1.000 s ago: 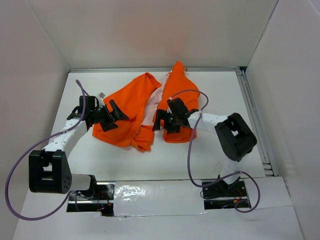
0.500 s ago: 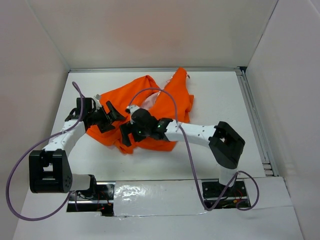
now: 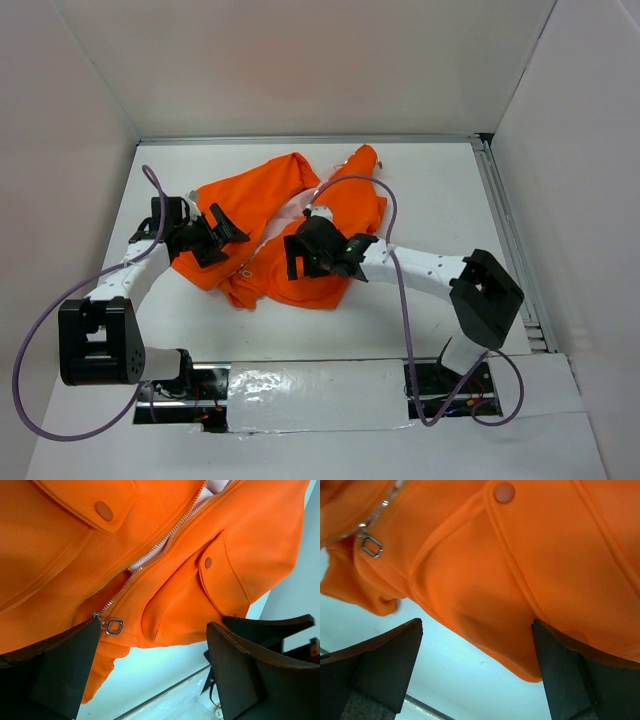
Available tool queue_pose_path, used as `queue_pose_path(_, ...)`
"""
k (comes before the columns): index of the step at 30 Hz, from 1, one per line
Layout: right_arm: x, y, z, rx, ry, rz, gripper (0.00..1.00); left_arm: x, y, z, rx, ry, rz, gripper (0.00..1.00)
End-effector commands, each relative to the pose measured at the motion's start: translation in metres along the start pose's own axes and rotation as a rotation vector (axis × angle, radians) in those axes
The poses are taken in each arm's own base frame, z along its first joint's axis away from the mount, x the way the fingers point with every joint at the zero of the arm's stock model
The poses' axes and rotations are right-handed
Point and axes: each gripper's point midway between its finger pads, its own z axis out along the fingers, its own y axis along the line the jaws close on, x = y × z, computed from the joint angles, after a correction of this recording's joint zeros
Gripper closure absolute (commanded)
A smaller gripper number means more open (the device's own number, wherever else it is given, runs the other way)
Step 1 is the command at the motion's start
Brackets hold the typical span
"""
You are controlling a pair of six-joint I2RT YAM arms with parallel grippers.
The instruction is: Zip up the jacket
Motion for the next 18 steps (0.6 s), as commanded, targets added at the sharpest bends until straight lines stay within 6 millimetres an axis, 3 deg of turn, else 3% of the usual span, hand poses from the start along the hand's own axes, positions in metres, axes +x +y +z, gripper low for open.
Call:
queue_pose_path(1, 0.038, -0.026, 0.009, 0.127, 0.116, 0.061, 0.03, -0.004, 0.0, 0.0, 0.006, -0.012, 0.004, 0.01)
queue_pose_path(4, 0.057, -0.049, 0.025, 0.2, 0.213, 0.11, 0.03, -0.004, -0.001, -0.001, 0.007, -0.011, 0.006, 0.01)
queue_pose_path(7, 0.054, -0.087, 0.035, 0.279, 0.247, 0.209, 0.03, -0.005, -0.001, 0.0, 0.011, -0.012, 0.017, 0.01)
queue_pose_path(8, 0.049, -0.114, 0.034, 0.337, 0.257, 0.268, 0.03, -0.006, 0.001, 0.002, 0.004, -0.014, 0.018, 0.01)
queue_pose_path(10, 0.039, -0.144, 0.033, 0.411, 0.25, 0.327, 0.03, -0.006, 0.005, 0.007, -0.005, 0.003, 0.01, 0.01)
queue_pose_path(11, 0.031, -0.172, 0.027, 0.475, 0.249, 0.375, 0.02, -0.006, 0.006, 0.01, 0.0, 0.008, 0.015, 0.01)
queue_pose_path(13, 0.017, -0.191, 0.024, 0.496, 0.24, 0.414, 0.02, -0.003, 0.01, 0.019, 0.005, 0.04, 0.005, 0.01)
queue_pose_path(18, -0.014, -0.26, 0.01, 0.612, 0.223, 0.488, 0.01, -0.005, 0.012, 0.036, 0.013, 0.092, -0.014, 0.01)
